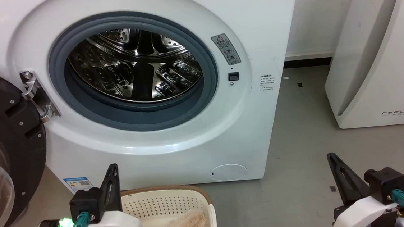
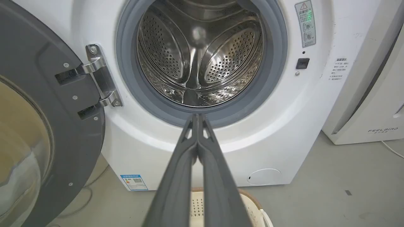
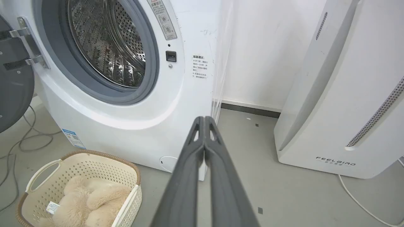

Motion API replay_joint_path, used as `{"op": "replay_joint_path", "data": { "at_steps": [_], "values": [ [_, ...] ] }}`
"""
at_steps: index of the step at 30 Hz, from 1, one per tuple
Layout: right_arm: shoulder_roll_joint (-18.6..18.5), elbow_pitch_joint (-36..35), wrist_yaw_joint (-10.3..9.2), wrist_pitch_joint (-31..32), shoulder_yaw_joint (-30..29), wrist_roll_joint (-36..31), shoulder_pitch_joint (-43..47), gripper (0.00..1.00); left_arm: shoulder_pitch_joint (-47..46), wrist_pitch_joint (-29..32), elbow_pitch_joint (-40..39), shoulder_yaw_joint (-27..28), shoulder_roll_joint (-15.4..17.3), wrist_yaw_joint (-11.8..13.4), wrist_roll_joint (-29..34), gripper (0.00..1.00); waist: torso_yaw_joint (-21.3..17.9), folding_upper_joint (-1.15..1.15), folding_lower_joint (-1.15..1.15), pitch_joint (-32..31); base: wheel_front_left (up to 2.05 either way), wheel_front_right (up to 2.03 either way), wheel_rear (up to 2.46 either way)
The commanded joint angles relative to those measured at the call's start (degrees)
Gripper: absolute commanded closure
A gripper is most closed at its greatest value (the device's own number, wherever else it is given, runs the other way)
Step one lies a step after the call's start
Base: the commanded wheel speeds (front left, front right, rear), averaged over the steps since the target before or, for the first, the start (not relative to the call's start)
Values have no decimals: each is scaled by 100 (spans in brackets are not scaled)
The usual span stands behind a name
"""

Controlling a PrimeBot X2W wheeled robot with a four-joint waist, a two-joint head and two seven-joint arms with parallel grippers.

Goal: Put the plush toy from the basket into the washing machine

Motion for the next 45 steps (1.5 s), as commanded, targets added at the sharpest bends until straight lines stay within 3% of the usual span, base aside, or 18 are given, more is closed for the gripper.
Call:
{"op": "replay_joint_path", "data": {
  "at_steps": [1, 10, 11, 29, 45],
  "values": [
    [-4, -27, -5, 8, 1, -44, -80, 100, 76, 2, -26, 7, 0, -25, 15, 100, 0, 0, 0, 0, 0, 0, 0],
    [-4, -27, -5, 8, 1, -44, -80, 100, 76, 2, -26, 7, 0, -25, 15, 100, 0, 0, 0, 0, 0, 0, 0],
    [0, 0, 0, 0, 0, 0, 0, 0, 0, 1, 0, 1, 0, 0, 0, 0, 0, 0, 0, 0, 0, 0, 0],
    [0, -16, -1, -188, -139, 219, -60, 0, -149, -189, 193, -97, 3, 77, -66, 0, -1, 0, 0, 130, 0, 0, 0],
    [-1, -35, -1, -391, -213, 447, -322, 0, -857, -392, 1349, -338, 120, -64, -6, 0, -78, 0, 0, 624, 0, 0, 0]
  ]
}}
